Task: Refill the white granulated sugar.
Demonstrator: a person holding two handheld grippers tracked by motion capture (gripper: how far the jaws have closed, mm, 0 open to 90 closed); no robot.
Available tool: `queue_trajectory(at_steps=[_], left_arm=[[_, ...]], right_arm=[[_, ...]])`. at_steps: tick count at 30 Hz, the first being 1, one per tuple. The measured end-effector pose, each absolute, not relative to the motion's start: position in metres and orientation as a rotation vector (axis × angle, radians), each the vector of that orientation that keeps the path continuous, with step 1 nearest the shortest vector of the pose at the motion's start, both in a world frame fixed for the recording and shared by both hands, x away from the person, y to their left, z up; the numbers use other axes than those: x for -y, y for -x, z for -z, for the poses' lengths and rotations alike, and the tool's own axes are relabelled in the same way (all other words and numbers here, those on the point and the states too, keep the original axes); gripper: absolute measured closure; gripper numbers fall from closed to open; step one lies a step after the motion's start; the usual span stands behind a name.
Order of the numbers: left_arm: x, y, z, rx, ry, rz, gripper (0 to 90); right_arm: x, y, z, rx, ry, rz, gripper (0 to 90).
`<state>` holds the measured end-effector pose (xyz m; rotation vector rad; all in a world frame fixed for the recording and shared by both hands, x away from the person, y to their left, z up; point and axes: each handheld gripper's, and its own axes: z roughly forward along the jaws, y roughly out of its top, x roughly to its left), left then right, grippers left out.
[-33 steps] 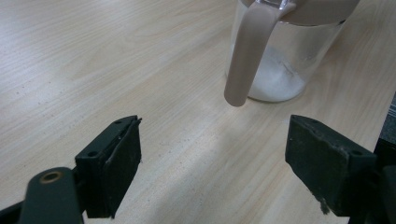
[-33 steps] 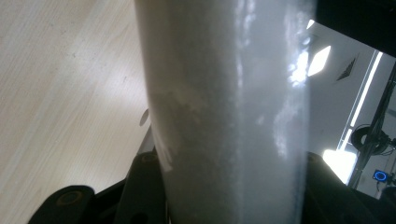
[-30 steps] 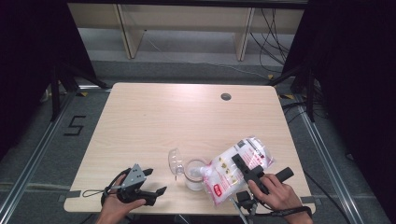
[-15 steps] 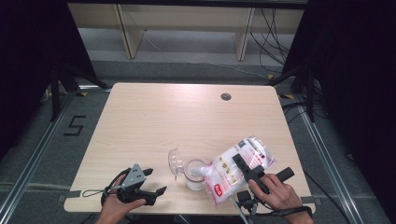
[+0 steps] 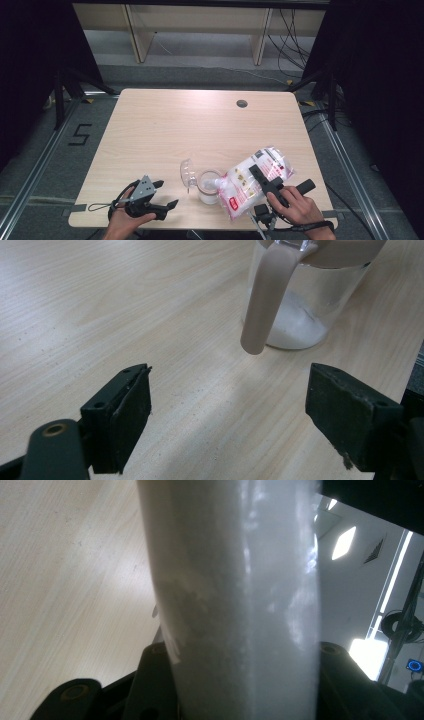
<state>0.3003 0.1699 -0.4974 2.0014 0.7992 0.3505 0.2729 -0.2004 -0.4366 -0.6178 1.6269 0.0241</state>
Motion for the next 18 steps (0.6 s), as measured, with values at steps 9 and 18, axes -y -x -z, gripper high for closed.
queue_trajectory(at_steps=[9, 18], left_arm=[[-0.1701, -0.3002, 0.4971, -0.795, -2.002, -0.353, 18.0], [-0.1699, -0.3002, 0.4975, -0.799, -2.002, -0.350, 18.0]], right_arm=[[0.1993, -0.2731, 0.4376, -1.624, 0.626, -0.018, 64.0], [0.1984, -0.2721, 0.4368, -1.626, 0.627, -0.020, 64.0]])
